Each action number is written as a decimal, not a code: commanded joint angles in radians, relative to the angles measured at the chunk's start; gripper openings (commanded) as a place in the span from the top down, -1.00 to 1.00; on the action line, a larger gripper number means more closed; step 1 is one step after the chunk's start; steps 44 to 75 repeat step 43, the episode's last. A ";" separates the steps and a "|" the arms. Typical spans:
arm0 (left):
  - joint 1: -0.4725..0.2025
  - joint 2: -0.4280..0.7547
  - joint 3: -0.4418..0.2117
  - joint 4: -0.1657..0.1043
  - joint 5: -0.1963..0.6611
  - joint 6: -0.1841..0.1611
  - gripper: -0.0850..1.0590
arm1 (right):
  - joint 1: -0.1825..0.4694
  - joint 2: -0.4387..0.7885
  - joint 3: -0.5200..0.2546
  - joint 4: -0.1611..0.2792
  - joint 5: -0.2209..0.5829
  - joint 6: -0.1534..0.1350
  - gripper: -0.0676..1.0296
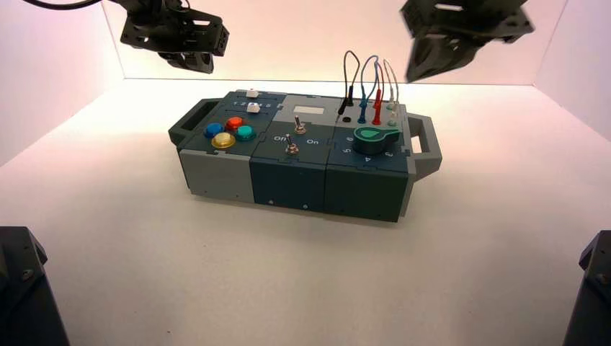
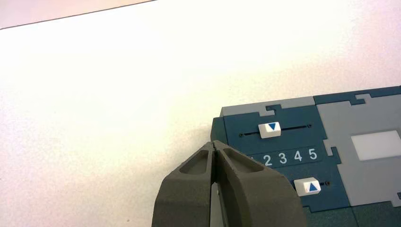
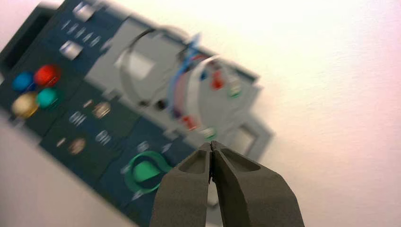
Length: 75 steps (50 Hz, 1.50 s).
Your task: Turn the knob to position 2.
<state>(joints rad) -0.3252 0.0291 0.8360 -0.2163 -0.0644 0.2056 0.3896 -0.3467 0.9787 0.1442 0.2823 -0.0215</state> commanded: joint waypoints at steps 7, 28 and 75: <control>0.002 -0.018 -0.029 0.000 -0.005 -0.002 0.91 | -0.101 -0.008 0.002 -0.012 -0.120 -0.003 0.92; 0.002 -0.017 -0.035 0.002 -0.005 -0.002 0.90 | -0.109 0.067 0.046 -0.009 -0.272 0.002 0.92; 0.002 -0.009 -0.040 0.002 -0.005 -0.003 0.90 | -0.109 0.127 0.034 -0.009 -0.275 0.002 0.92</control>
